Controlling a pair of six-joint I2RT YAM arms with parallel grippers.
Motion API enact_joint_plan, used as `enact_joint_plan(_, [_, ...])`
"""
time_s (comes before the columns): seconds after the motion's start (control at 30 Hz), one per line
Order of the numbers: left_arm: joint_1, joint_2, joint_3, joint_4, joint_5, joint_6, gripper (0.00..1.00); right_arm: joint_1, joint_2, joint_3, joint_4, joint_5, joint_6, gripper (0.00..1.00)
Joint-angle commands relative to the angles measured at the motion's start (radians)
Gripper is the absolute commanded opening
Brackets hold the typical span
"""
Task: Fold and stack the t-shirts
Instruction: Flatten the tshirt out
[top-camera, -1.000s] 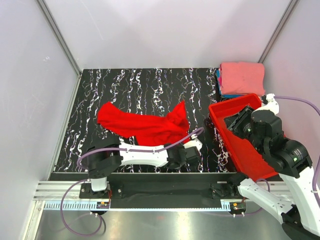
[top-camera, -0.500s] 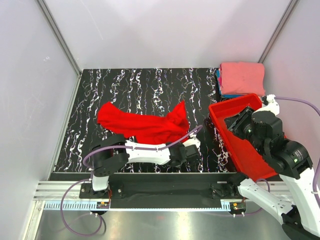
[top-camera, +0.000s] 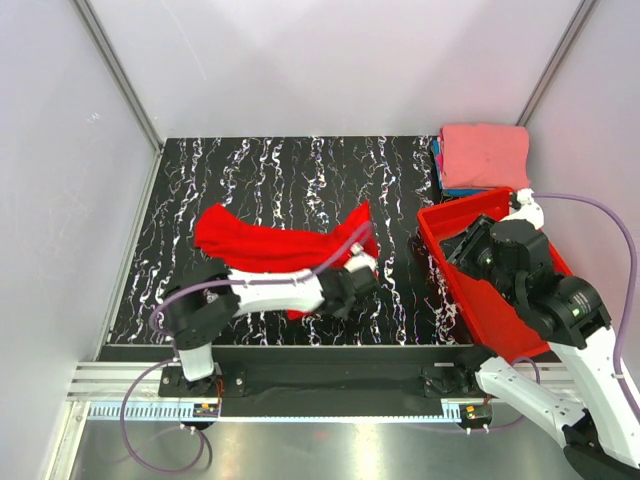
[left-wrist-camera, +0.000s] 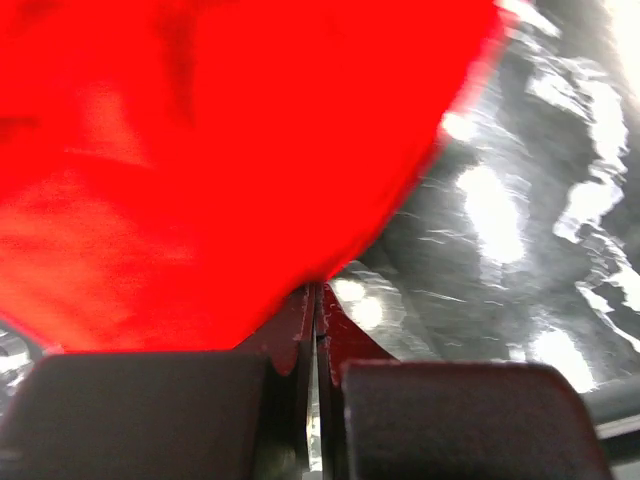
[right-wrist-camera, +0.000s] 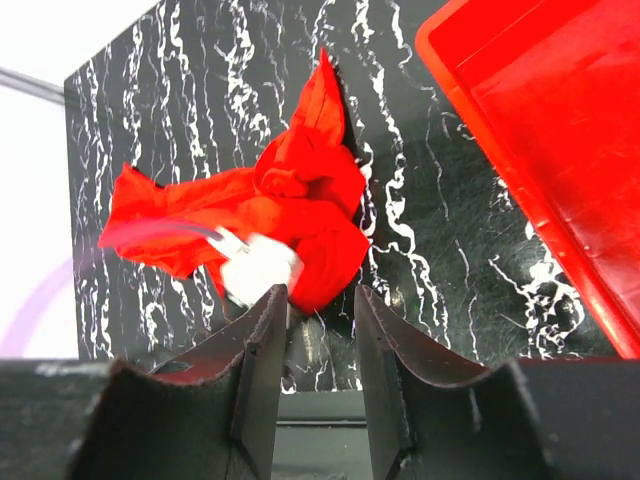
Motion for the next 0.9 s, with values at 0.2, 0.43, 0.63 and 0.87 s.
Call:
enact_joint_plan(0.2, [0.482, -0.483, 0.113, -0.069, 0.297, -0.044, 0.00, -0.003, 0.081, -0.226, 0.296, -0.239, -0.067, 0.43])
enact_joint_plan(0.43, [1.005, -0.556, 0.237, 0.008, 0.598, -0.172, 0.00, -0.003, 0.362, -0.320, 0.542, -0.371, -0.136, 0.46])
enact_joint_plan(0.63, [1.149, -0.508, 0.261, -0.001, 0.661, -0.171, 0.00, 0.028, 0.508, -0.387, 0.687, -0.419, -0.135, 0.46])
enact_joint_plan(0.87, [1.223, -0.496, 0.251, 0.003, 0.630, -0.125, 0.00, 0.197, 0.743, -0.344, 0.656, -0.344, -0.015, 0.50])
